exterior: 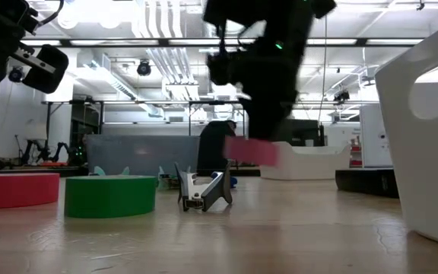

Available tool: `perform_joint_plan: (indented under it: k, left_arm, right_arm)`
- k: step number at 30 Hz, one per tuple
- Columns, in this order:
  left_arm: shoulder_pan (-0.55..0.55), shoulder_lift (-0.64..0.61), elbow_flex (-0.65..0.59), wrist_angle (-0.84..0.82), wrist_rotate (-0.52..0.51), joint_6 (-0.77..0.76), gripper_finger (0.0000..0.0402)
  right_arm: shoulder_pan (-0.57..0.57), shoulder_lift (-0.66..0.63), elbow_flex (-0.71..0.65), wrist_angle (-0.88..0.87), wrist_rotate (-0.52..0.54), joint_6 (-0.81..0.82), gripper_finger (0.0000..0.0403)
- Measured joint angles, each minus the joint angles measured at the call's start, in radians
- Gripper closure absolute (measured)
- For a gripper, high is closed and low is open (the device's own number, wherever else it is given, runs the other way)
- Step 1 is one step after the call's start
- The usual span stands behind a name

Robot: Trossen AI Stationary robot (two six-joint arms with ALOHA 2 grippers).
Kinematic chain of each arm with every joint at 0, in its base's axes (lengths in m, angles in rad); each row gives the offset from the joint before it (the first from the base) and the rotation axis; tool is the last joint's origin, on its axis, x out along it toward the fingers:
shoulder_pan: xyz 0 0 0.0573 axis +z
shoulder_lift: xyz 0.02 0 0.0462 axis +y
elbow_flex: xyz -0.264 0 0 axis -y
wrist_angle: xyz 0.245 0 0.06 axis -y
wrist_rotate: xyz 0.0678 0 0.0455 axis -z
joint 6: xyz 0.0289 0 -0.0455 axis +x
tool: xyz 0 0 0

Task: Pick and place Stapler, Stapler remover, tape
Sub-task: Put the pink tape into the black bin

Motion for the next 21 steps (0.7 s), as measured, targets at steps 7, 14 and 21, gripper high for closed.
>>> perform_joint_plan:
  k: [7,14,21]
  left_arm:
    - [0.0,0.0,0.0,0.0,0.0,0.0,0.0378]
    - [0.0,0.0,0.0,0.001,0.0,0.0,0.0378]
    - [0.0,0.0,0.0,0.001,0.0,0.0,0.0378]
  right_arm:
    - [-0.08,-0.002,0.133,0.018,0.12,-0.075,0.0354]
    - [-0.177,-0.002,0.185,0.221,0.16,-0.136,0.0354]
    - [-0.235,0.006,0.173,0.362,0.158,-0.13,0.0348]
